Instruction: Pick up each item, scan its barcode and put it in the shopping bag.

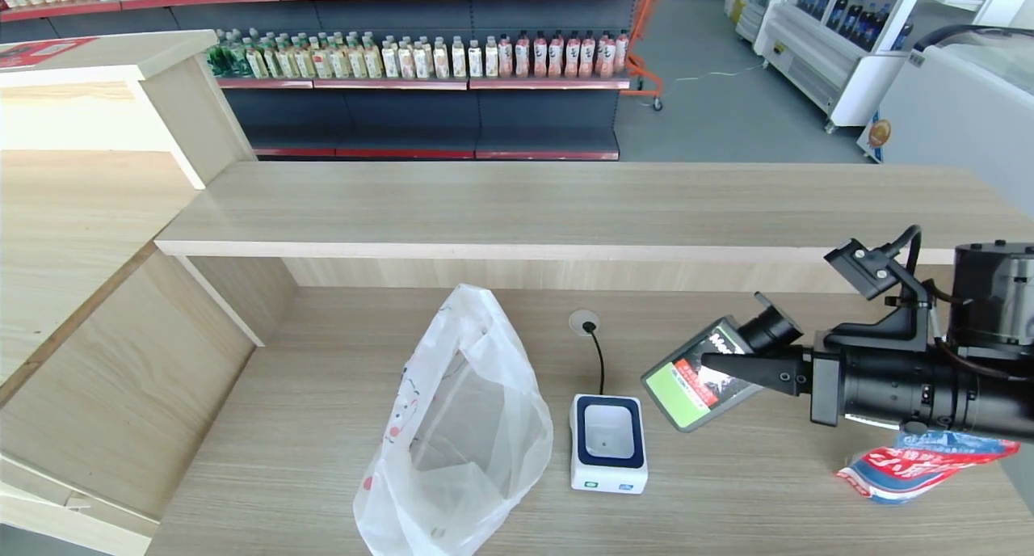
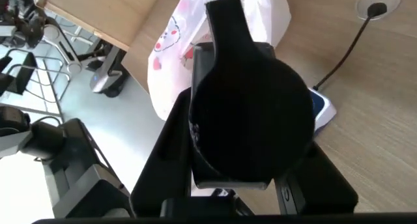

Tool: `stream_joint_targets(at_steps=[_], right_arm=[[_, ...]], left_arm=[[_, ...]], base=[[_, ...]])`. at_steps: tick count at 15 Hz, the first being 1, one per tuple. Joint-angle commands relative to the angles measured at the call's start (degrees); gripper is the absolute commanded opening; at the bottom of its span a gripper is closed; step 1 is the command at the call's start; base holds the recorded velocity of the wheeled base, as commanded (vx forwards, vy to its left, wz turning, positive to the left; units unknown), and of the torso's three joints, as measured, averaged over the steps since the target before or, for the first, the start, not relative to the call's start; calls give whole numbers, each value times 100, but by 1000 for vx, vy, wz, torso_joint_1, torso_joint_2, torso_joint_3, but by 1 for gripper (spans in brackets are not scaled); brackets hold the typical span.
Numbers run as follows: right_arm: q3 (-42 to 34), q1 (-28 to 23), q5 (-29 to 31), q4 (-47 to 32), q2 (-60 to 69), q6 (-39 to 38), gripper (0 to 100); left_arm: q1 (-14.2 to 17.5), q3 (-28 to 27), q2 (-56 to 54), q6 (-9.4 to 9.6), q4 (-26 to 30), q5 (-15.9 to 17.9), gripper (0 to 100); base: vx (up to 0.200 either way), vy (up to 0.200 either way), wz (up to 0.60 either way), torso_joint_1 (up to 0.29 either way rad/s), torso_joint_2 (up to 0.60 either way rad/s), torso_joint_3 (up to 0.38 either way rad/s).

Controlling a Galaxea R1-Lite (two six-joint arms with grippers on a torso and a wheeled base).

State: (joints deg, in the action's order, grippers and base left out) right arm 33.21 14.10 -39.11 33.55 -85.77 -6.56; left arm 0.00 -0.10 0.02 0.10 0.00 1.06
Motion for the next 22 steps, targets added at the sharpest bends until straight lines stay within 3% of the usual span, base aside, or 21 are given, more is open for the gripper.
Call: stream_joint_targets(at_steps=[1, 4, 9, 15, 18, 22], right_arm=[[10, 101, 8, 3, -203, -3, 0], [204, 259, 44, 20, -695, 5, 0], [766, 1024, 1063, 64, -1899, 120, 0], [1276, 1587, 1476, 653, -3007, -3, 0], [1803, 1859, 1898, 688, -3587, 480, 0], [2067, 2132, 1916, 1312, -4149, 1447, 0]], left_arm=[[0, 1, -2, -36, -9, -1, 100], [0, 1, -2, -27, -9, -1, 100], [0, 1, -2, -27, -9, -1, 100], [0, 1, -2, -27, -9, -1, 100], [0, 1, -2, -27, -9, -1, 100], [0, 1, -2, -27, -9, -1, 100]], base=[[0, 0, 0, 0, 0, 0], [0, 0, 0, 0, 0, 0], [0, 0, 0, 0, 0, 0], [0, 0, 0, 0, 0, 0], [0, 0, 0, 0, 0, 0], [0, 0, 0, 0, 0, 0]])
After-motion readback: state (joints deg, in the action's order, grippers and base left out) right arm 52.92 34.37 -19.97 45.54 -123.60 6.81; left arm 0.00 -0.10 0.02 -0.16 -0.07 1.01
